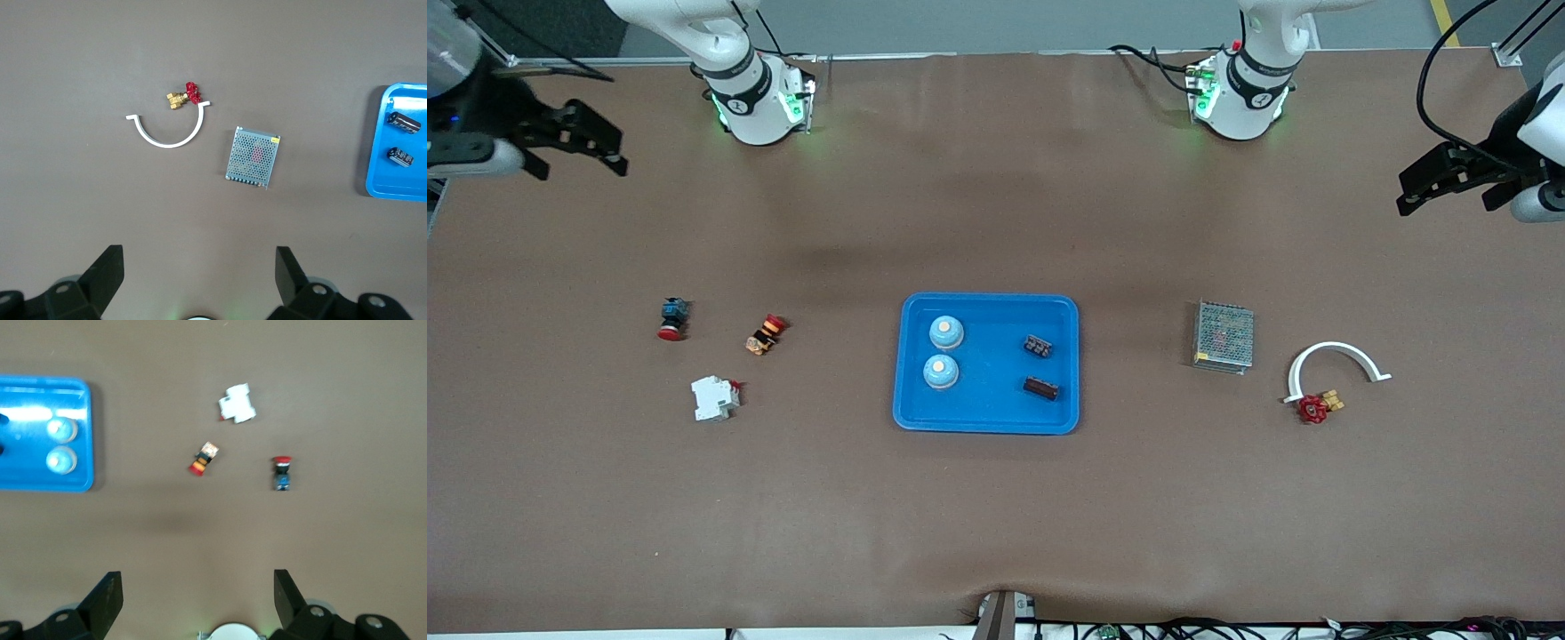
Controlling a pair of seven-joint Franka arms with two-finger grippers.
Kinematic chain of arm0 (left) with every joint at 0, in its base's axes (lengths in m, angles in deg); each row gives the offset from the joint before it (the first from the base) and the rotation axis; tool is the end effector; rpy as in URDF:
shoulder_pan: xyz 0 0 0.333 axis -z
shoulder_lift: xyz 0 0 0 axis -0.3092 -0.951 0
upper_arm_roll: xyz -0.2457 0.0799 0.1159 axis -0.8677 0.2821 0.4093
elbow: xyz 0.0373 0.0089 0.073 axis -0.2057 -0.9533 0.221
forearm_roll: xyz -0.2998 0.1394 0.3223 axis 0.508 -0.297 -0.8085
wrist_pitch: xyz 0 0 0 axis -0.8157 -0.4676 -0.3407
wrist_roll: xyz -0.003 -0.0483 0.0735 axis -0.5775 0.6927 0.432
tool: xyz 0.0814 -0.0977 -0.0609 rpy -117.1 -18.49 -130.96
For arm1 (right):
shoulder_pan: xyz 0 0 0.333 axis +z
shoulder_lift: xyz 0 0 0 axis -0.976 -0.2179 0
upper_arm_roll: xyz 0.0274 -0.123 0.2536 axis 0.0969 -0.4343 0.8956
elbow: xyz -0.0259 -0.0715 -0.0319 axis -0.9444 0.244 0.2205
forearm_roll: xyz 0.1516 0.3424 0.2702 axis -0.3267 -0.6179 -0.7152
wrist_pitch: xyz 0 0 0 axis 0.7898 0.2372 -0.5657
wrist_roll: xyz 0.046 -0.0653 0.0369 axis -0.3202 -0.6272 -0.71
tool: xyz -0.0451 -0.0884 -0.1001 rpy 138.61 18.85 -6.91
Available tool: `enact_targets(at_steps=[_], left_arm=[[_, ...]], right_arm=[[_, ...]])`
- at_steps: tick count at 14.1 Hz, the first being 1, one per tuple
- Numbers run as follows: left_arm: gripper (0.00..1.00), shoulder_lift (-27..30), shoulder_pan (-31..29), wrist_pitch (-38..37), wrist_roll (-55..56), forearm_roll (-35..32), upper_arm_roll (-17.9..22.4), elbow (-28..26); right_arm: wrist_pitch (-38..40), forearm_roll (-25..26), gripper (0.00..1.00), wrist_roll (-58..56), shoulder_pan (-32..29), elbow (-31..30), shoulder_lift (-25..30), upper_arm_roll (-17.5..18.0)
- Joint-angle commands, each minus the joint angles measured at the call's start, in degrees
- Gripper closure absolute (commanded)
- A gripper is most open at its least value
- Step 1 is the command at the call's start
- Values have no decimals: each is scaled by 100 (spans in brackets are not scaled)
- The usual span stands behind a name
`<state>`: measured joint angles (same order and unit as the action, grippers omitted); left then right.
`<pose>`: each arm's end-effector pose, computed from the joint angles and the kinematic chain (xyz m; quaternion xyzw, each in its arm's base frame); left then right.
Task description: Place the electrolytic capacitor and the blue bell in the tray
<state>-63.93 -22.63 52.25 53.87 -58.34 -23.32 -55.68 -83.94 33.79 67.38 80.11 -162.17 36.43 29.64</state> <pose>0.6026 -0.0483 0.5986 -0.9998 -0.0180 0.0057 0.0112 0.5634 0.0306 0.5975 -0.9998 0.0064 0.0124 0.0156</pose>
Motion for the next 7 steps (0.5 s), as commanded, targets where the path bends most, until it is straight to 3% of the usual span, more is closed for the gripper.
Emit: enact_targets(at_steps=[1, 7], left_arm=[[0, 91, -48, -45, -68, 55, -19, -6], [0, 73, -39, -107, -112, 55, -54, 37]], right_arm=[[-208, 19, 0, -70, -505, 53, -16, 113], [-604, 36, 0, -132, -630, 371, -473, 122]])
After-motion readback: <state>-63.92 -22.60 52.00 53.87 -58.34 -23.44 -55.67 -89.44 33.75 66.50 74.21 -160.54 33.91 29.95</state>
